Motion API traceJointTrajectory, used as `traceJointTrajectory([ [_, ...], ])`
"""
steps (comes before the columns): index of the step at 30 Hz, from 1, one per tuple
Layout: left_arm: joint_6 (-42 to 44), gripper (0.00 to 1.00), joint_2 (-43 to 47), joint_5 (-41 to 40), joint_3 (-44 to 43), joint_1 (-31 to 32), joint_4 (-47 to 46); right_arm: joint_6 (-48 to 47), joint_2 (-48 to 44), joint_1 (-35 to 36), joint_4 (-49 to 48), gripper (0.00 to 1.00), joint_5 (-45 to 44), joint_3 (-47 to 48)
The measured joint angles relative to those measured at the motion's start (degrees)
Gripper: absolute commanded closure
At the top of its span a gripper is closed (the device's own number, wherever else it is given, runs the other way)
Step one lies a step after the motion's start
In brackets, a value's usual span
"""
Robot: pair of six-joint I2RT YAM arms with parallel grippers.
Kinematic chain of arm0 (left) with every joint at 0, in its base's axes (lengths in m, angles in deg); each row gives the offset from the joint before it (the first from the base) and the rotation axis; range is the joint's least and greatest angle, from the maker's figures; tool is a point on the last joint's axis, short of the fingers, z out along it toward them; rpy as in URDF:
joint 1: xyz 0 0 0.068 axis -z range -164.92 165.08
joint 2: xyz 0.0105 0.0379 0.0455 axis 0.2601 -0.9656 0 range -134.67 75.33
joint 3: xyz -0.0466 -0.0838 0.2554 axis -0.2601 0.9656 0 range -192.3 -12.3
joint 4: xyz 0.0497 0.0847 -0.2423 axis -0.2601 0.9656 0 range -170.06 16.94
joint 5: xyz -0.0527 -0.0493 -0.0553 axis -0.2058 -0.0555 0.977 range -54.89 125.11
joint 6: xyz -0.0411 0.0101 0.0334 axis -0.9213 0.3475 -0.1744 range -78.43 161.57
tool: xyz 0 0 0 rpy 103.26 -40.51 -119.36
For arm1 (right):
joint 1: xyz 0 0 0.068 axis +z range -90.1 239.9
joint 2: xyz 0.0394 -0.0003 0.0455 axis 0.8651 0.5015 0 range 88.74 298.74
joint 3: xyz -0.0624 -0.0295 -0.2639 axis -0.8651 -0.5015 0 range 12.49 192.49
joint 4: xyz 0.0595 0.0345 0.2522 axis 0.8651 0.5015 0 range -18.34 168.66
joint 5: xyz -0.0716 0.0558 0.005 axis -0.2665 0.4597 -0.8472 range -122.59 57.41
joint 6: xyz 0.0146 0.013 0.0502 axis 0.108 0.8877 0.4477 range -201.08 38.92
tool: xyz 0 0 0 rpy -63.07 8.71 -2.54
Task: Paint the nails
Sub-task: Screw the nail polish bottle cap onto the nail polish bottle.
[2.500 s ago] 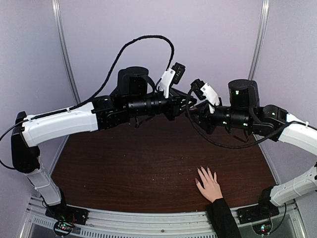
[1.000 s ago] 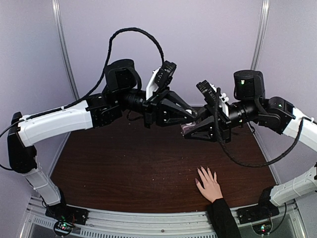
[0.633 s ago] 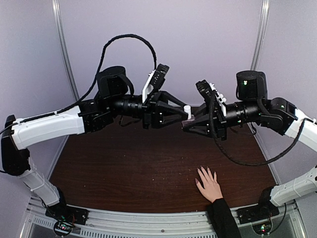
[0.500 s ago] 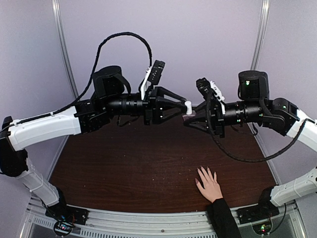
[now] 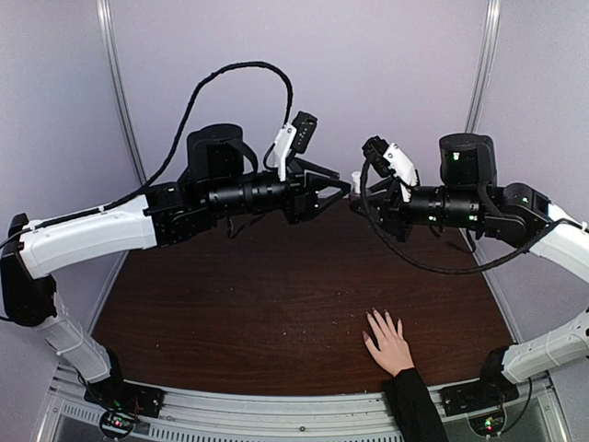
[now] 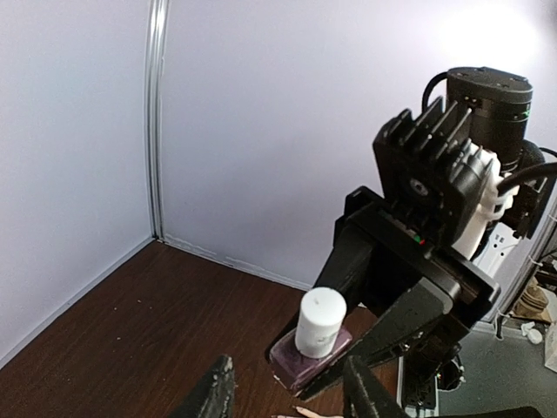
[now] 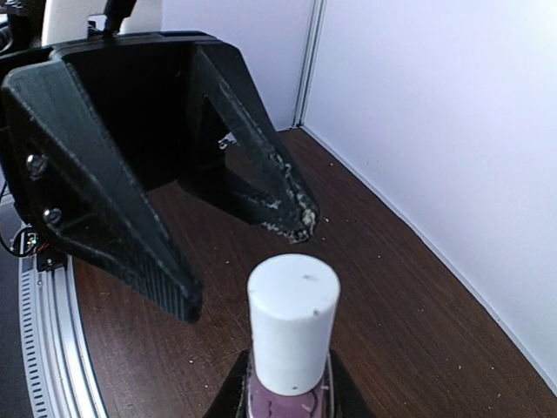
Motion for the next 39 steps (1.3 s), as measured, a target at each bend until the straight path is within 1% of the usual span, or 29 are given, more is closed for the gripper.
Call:
traceJointTrajectory([
  [6, -0.26, 0.59, -2.05, -3.93, -0.87, 0.79, 0.31, 0.83, 0.76, 0.13, -0.28, 1.0, -3.67, -0.04],
  [12, -0.55, 0.6, -4.24, -4.59, -2.56, 0.81, 0.31, 1.2, 1.38, 0.66, -0.39, 1.0, -5.2, -0.07],
  [15, -0.87, 0.63, -4.83, -4.59, -3.02, 0.9, 0.26, 1.38, 1.81, 0.76, -0.55, 1.0, -5.42, -0.07],
  [18, -1.29, 0.7, -5.38, -4.66, -3.65, 0.98, 0.17, 1.55, 2.21, 0.96, -0.7, 1.0, -5.51, -0.13],
  [23, -1.81, 0.89, -5.66, -4.44, -3.72, 1.22, -0.13, 1.68, 2.51, 1.14, -0.74, 1.0, -6.05, -0.24],
  [26, -1.77, 0.96, -5.79, -4.48, -3.76, 1.36, -0.28, 1.77, 2.49, 1.11, -0.7, 1.0, -6.47, -0.24],
  [30, -1.68, 1.0, -5.79, -4.33, -3.76, 1.36, -0.26, 1.57, 2.38, 1.11, -0.68, 1.0, -6.4, -0.31],
  [34, -1.29, 1.0, -5.79, -2.95, -3.76, 1.33, -0.26, 0.94, 1.95, 1.05, -0.5, 1.0, -5.44, -0.52],
  [39, -0.39, 1.0, -5.77, 1.86, -3.76, 1.03, -0.26, 0.44, 0.9, 0.61, 0.83, 1.0, -2.08, -0.61],
])
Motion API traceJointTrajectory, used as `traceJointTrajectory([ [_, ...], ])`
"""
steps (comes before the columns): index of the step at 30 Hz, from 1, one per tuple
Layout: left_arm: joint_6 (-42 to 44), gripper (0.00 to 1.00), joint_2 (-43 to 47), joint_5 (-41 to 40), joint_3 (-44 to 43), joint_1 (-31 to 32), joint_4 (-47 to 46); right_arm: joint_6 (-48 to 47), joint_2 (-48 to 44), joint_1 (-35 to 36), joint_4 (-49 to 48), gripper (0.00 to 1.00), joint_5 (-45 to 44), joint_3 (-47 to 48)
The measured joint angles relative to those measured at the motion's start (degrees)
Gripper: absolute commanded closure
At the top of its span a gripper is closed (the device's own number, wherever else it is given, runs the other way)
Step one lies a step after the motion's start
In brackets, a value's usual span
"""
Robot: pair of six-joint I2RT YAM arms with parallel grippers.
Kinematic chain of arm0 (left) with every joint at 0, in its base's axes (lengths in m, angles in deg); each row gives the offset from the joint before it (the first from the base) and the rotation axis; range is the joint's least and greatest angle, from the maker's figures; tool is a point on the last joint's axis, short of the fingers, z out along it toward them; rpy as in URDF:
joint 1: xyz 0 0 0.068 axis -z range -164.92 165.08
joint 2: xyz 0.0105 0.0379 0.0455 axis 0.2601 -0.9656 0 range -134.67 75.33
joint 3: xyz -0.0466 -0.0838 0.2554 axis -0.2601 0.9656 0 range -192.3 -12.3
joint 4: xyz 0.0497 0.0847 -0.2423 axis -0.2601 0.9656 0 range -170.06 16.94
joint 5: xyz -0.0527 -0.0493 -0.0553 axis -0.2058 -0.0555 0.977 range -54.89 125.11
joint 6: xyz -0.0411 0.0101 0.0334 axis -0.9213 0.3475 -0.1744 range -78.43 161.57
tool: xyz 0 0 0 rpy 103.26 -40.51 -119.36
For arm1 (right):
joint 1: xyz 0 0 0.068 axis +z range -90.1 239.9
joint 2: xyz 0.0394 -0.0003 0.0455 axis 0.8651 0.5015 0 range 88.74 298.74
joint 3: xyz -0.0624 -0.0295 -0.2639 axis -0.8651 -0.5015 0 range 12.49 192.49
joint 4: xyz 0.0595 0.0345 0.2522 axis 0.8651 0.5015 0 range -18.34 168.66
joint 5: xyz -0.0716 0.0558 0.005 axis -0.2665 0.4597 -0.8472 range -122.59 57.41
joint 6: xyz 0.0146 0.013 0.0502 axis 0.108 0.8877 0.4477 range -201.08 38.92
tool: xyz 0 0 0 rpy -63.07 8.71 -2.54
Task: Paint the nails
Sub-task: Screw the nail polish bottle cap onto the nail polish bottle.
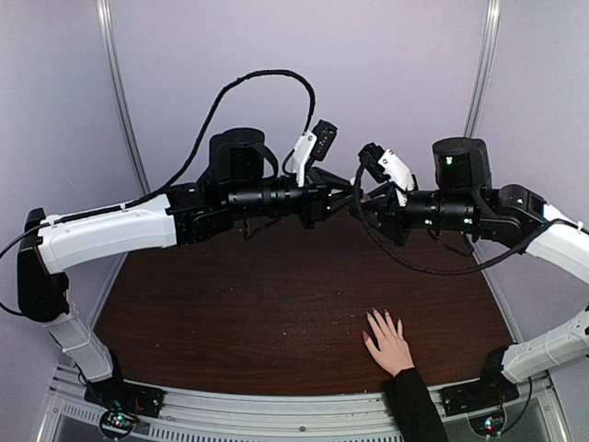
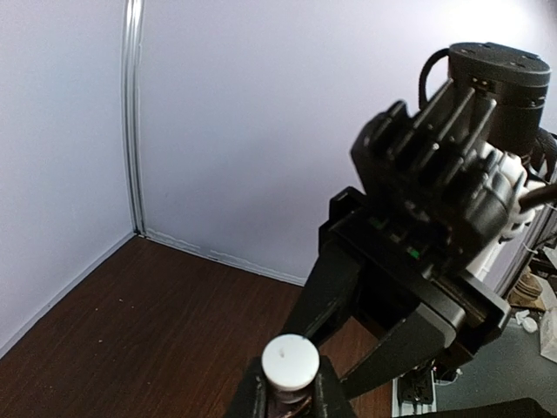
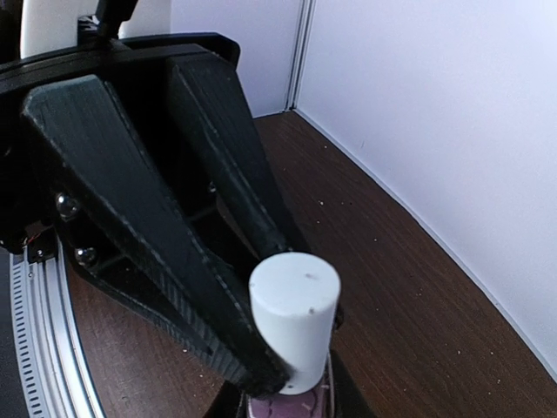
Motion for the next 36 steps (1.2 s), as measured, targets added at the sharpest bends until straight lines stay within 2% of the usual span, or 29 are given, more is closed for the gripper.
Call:
traceJointTrajectory([
  [19, 3.48, 1.0, 0.7, 22.05, -1.4, -1.57, 2.82, -0.13, -1.7, -1.88, 5.66, 1.0, 23.28, 1.81],
  [31, 3.34, 1.0, 0.5, 36.28, -2.99, -1.57, 0.63, -0.85, -0.26, -1.77, 5.79, 1.0, 39.32, 4.13],
  [35, 2.78, 1.0, 0.26, 38.75, -3.37, -1.53, -0.24, -1.25, 0.5, -1.73, 5.68, 1.0, 43.04, 4.9],
  [36, 2.62, 0.95, 0.26, 39.17, -3.37, -1.49, -0.44, -1.31, 0.55, -1.66, 5.6, 1.0, 43.47, 4.9],
])
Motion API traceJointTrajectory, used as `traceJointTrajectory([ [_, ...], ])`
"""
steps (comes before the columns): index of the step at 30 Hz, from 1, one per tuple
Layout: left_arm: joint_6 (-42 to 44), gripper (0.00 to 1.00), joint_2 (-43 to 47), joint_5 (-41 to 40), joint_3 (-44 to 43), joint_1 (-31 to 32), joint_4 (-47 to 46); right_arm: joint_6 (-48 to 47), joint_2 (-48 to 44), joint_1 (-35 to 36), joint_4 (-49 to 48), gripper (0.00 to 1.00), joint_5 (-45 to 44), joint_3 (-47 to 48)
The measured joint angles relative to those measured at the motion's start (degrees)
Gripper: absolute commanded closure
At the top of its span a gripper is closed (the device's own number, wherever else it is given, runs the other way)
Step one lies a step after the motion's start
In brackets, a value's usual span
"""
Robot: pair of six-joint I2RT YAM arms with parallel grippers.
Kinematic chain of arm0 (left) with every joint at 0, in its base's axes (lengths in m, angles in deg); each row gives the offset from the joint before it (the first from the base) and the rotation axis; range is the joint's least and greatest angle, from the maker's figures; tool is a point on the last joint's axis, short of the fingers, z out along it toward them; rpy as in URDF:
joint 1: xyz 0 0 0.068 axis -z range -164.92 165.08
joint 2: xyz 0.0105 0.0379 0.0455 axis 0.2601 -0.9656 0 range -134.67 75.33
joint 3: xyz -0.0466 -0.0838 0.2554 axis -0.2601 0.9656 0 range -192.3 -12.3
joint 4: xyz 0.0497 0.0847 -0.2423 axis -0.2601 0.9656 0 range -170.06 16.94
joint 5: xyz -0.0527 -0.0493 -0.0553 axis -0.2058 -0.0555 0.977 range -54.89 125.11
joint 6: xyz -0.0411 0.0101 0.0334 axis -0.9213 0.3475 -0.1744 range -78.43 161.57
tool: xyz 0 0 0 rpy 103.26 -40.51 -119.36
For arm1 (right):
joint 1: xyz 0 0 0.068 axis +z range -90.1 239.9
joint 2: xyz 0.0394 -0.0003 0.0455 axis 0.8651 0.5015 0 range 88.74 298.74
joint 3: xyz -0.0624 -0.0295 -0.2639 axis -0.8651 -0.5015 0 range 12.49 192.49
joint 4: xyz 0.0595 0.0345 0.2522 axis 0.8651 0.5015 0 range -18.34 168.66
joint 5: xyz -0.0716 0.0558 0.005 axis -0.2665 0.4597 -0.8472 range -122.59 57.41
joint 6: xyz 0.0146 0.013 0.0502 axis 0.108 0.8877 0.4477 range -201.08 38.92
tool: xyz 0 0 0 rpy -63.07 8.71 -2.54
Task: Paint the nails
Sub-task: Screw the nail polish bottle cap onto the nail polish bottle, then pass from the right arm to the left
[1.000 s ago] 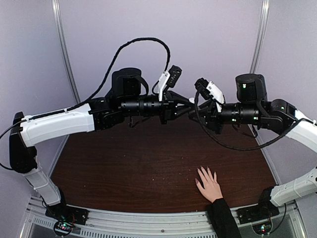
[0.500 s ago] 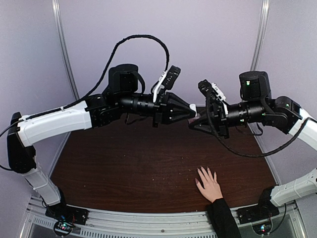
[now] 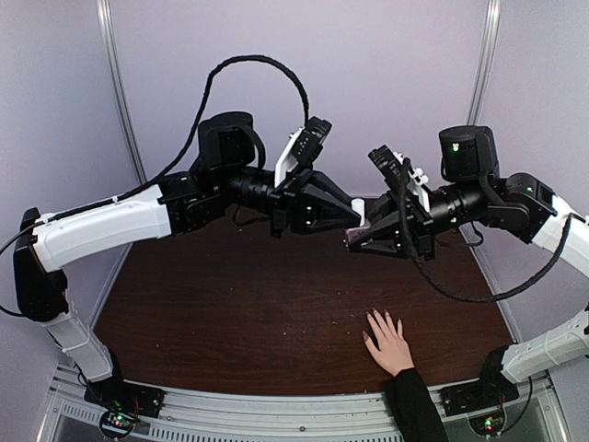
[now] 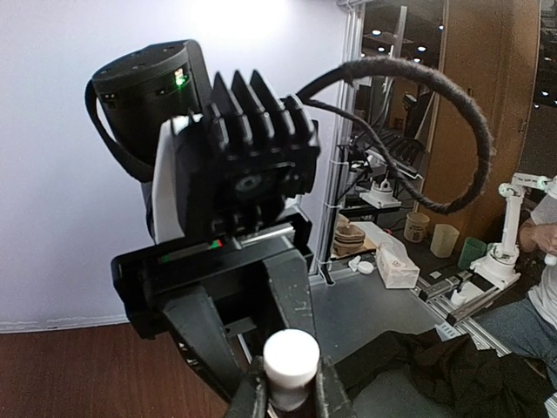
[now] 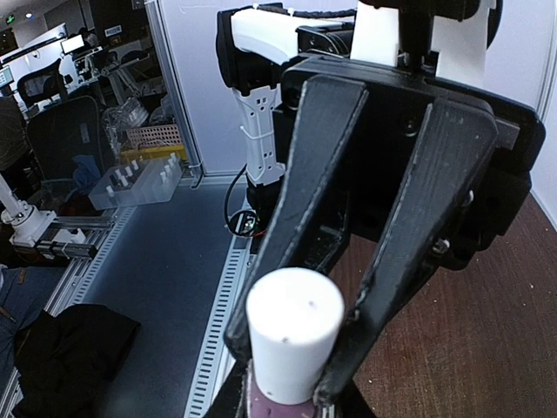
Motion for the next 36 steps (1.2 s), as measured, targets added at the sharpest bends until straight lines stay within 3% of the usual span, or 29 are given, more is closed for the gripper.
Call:
traceJointTrajectory([
  [6, -0.07, 0.71, 0.83, -0.76, 1.27, 0.04, -0.9, -0.7, 0.0, 0.2, 0.0, 1.0, -0.59, 0.0],
  [12, 2.8, 0.52, 5.18, -10.62, 3.48, -0.81, 6.38, -2.84, -0.13, 0.96, 0.33, 1.0, -7.02, 0.0],
  [17, 6.69, 0.43, 9.6, -19.43, 3.85, -1.97, 14.49, -3.69, -0.42, 1.05, 1.16, 1.0, -13.16, -0.15],
  [22, 9.33, 0.4, 11.56, -24.48, 3.72, -2.05, 19.28, -3.58, -0.2, 1.05, 1.46, 1.0, -17.14, -0.7],
  [28, 10.47, 0.4, 9.62, -25.18, 2.14, -1.88, 23.87, -3.37, 1.03, 1.05, 1.51, 1.0, -18.95, -1.01],
  [36, 10.56, 0.48, 6.1, -25.11, -0.28, -0.31, 25.09, -2.95, 2.69, 1.16, 1.42, 1.0, -18.91, -1.51],
])
